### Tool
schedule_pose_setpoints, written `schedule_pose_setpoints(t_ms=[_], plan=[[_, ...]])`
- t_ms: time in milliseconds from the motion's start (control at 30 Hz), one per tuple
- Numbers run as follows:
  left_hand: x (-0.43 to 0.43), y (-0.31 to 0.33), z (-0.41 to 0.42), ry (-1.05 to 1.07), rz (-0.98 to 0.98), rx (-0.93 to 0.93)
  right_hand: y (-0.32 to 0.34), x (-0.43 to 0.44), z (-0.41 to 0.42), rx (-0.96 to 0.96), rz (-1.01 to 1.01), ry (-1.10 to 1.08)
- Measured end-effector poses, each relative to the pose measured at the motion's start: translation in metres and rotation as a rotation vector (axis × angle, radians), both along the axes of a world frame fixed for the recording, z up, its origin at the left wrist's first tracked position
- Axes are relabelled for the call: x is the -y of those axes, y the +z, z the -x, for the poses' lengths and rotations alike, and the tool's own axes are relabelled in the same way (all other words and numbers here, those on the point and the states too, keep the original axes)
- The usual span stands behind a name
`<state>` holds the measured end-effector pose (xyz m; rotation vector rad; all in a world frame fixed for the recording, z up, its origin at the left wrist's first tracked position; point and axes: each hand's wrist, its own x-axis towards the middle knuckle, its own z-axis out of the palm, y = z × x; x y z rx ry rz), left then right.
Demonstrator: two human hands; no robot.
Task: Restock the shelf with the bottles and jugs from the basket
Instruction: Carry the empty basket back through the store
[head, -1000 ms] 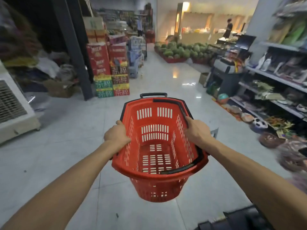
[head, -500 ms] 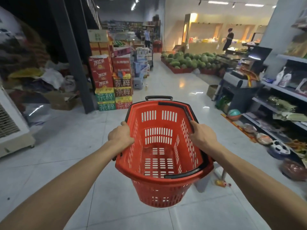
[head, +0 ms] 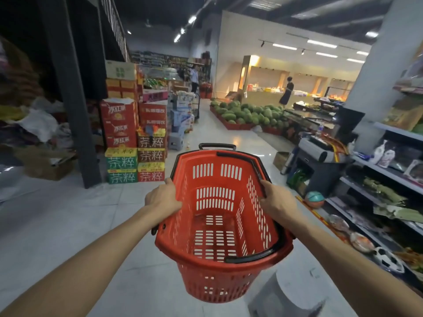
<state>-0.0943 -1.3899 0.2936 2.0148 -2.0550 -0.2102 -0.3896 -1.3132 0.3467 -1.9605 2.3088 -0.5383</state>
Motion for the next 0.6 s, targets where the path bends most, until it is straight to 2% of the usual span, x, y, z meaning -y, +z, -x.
schedule_pose_setpoints(t_ms=[267, 600], plan=[[0.176, 0.014, 0.050, -0.048, 0.079, 0.008, 0.020, 0.148, 0.039, 0.040, 0.056, -0.045], [0.427, 0.039, 0.137, -0.045, 0.125, 0.051, 0.030, 0.407, 0.126, 0.056, 0.075, -0.083]])
